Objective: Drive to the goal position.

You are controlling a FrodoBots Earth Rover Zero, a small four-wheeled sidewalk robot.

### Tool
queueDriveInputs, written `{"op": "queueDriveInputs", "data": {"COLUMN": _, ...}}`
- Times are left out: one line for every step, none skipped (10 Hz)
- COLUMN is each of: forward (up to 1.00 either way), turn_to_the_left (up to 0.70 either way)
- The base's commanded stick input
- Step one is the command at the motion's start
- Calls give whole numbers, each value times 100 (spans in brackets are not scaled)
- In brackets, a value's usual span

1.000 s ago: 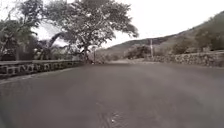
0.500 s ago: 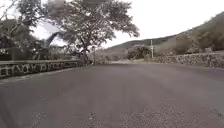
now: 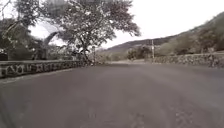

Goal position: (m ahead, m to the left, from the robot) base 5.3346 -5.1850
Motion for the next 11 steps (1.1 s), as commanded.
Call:
{"op": "queueDriveInputs", "data": {"forward": 70, "turn_to_the_left": 0}}
{"op": "queueDriveInputs", "data": {"forward": 70, "turn_to_the_left": 0}}
{"op": "queueDriveInputs", "data": {"forward": 70, "turn_to_the_left": 0}}
{"op": "queueDriveInputs", "data": {"forward": 70, "turn_to_the_left": 0}}
{"op": "queueDriveInputs", "data": {"forward": 70, "turn_to_the_left": 0}}
{"op": "queueDriveInputs", "data": {"forward": 70, "turn_to_the_left": 0}}
{"op": "queueDriveInputs", "data": {"forward": 70, "turn_to_the_left": 0}}
{"op": "queueDriveInputs", "data": {"forward": 70, "turn_to_the_left": 0}}
{"op": "queueDriveInputs", "data": {"forward": 70, "turn_to_the_left": 0}}
{"op": "queueDriveInputs", "data": {"forward": 70, "turn_to_the_left": 0}}
{"op": "queueDriveInputs", "data": {"forward": 70, "turn_to_the_left": 0}}
